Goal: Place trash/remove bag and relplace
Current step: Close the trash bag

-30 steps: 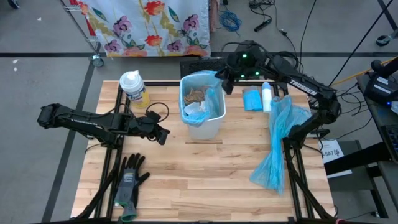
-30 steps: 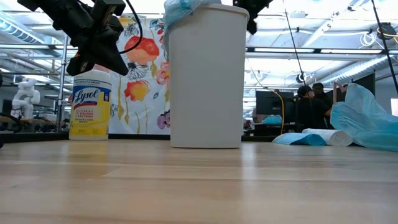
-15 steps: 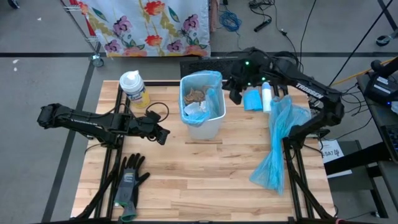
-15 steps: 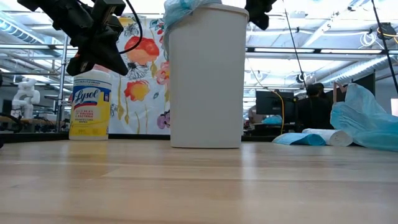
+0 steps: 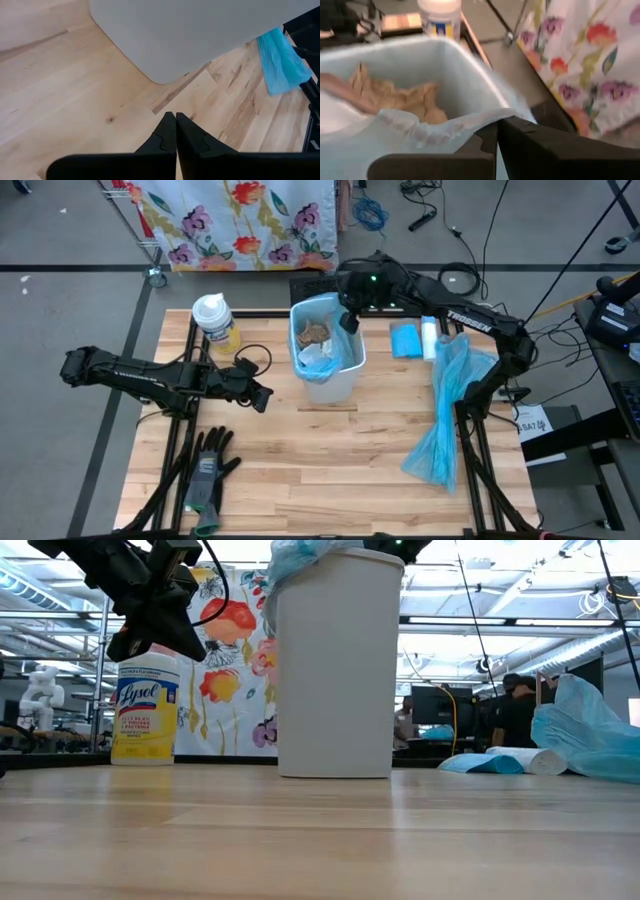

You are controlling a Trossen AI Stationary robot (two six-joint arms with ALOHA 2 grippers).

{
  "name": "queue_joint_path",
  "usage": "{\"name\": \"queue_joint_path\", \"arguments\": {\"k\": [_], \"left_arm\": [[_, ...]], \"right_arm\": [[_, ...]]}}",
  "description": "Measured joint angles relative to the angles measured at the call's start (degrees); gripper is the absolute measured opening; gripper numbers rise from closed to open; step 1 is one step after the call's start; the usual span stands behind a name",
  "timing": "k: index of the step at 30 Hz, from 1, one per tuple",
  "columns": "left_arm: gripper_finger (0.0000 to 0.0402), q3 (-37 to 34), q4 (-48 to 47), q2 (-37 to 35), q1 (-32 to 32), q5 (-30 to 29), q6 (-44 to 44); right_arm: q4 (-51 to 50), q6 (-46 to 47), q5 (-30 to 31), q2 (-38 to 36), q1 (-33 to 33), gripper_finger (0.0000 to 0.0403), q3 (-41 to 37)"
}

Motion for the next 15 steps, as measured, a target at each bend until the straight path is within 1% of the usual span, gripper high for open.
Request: {"name": "queue_joint_path", "arguments": {"k": [2, 5, 7, 10, 15], "left_arm": [[0.0000, 0.00, 0.04, 0.00, 0.00, -0.02, 0.18], [0.0000, 0.00, -0.08, 0.01, 0.00, -0.04, 0.44], [0.0000, 0.00, -0.17, 0.01, 0.00, -0.07, 0.50], [0.0000, 0.00, -0.27, 0.00, 0.00, -0.11, 1.61], [0.0000, 0.00, -0.33, 0.01, 0.00, -0.14, 3.22]], "right_arm": [[2.86, -0.16, -2.08, 1.14, 0.32, 0.0000, 0.02], [6.84, -0.12, -8.71, 2.51, 1.11, 0.0000, 0.02], [9.90, 0.34, -12.01, 3.07, 2.27, 0.0000, 0.02], [13.76, 0.76, -13.55, 3.18, 4.23, 0.0000, 0.02], [19.69, 2.80, -13.78, 2.87, 6.69, 0.0000, 0.38]]}}
